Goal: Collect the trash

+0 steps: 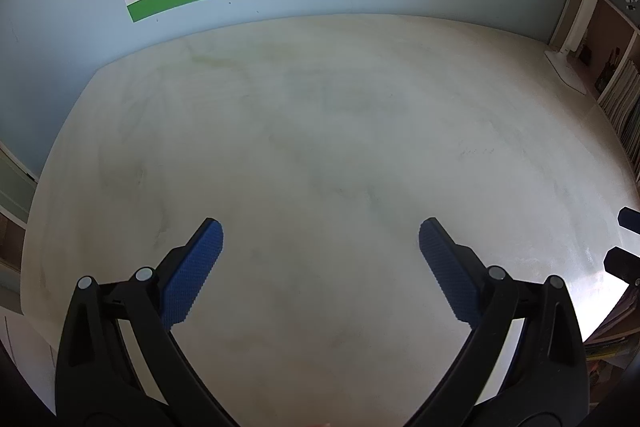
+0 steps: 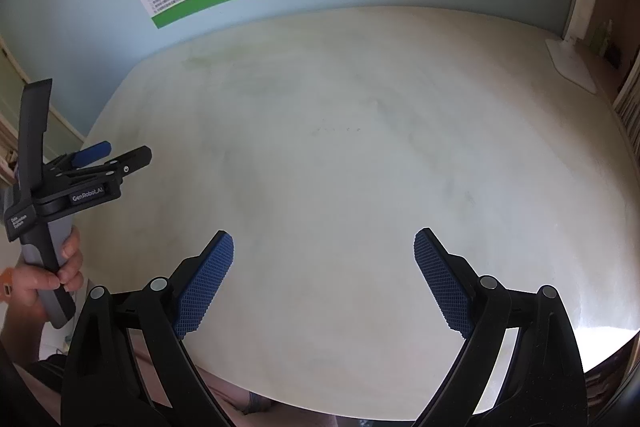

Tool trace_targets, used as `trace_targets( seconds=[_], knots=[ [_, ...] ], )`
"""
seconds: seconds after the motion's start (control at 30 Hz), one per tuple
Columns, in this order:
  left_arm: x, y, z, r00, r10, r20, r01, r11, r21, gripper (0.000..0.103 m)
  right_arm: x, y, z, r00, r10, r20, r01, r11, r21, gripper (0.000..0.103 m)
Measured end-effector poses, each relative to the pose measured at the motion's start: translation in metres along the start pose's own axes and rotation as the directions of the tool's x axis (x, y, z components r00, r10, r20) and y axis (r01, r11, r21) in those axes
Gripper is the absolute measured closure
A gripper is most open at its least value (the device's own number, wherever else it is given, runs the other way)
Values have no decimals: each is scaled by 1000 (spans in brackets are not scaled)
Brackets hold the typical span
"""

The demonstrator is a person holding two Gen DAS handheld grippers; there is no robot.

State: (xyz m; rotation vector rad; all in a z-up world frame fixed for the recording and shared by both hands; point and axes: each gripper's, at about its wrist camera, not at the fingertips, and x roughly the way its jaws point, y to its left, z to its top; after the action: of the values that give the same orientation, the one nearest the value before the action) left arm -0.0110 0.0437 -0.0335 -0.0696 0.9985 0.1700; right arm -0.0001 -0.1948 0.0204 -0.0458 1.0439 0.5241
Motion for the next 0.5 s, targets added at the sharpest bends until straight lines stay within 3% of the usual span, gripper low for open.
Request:
trace_targets(
  seconds=[0.5],
  knots=[
    [-3, 6, -1, 1000, 7, 19, -6, 1000, -16, 7, 1, 5, -2, 1000, -1, -8, 1, 1000, -25, 12]
  ],
)
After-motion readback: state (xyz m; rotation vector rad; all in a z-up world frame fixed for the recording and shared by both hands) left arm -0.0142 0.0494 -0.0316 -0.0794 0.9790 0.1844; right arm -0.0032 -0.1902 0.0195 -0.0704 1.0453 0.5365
